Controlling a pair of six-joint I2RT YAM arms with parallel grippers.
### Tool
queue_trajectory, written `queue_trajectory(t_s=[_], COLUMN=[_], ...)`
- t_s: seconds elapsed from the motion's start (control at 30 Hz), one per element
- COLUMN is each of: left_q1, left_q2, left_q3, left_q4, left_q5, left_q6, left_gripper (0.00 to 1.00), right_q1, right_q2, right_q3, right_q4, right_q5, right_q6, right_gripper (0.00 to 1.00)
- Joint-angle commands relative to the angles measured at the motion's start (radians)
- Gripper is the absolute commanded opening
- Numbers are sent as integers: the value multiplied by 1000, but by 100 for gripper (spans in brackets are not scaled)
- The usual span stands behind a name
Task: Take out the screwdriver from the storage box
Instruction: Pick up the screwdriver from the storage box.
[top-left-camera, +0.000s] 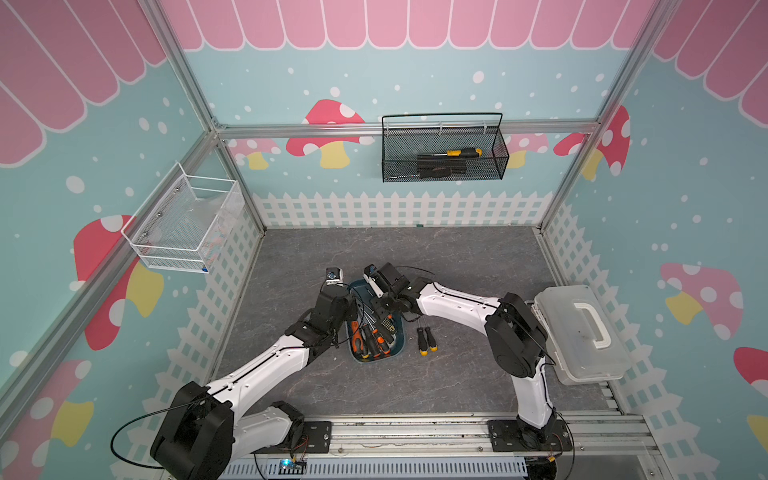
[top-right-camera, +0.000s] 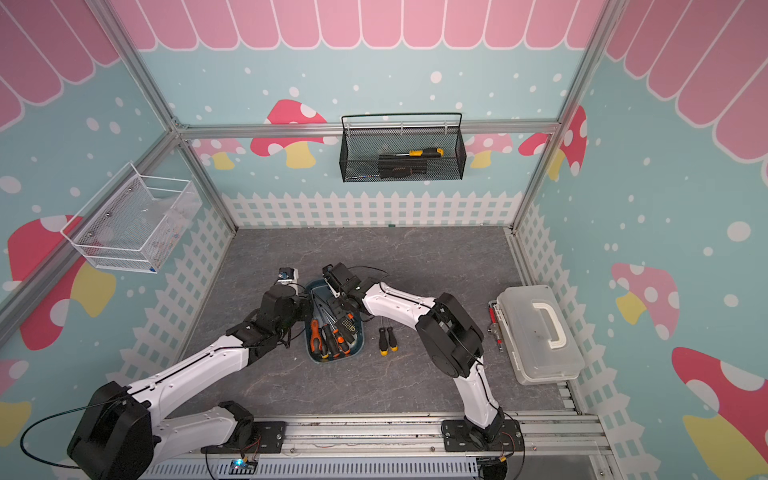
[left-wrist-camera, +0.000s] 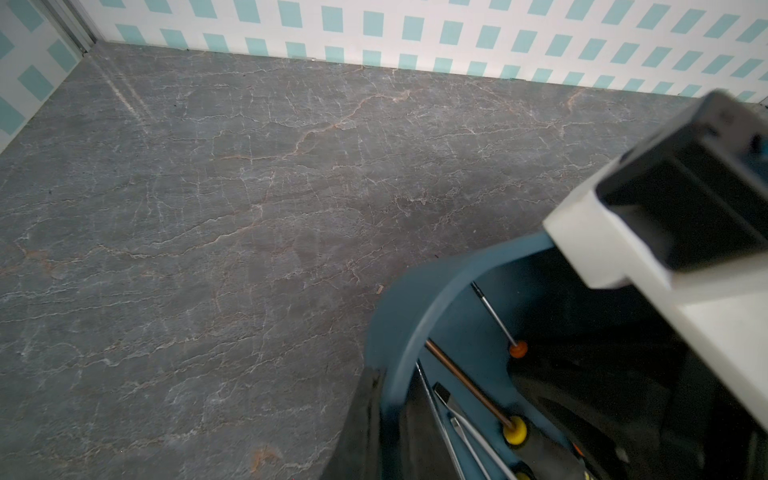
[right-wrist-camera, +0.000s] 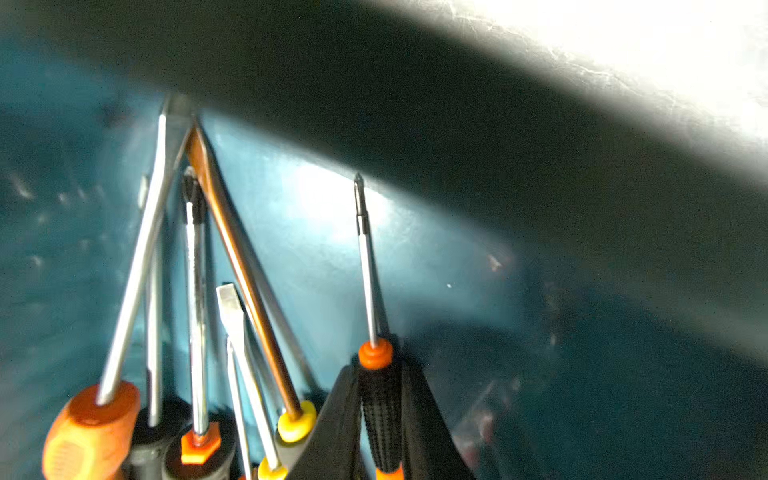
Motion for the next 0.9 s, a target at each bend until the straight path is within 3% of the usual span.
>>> queue_trajectory(t_s=[0.0,0.33,0.87], left_q1=[-5,-4,-5], left_q2=[-39,-31,1], left_q3=[12,18,5], left_q4=[46,47,62], left_q5=[11,12,0], left_q6=[16,16,0], left_gripper=[0,0,0], right_q1=[-29,-29,-27], right_q2=[70,86,-212], right_q3=[-29,-6,-191], right_q4=[-62,-91,96], right_q5=[39,48,-104], right_q6=[19,16,54], right_gripper=[20,0,0])
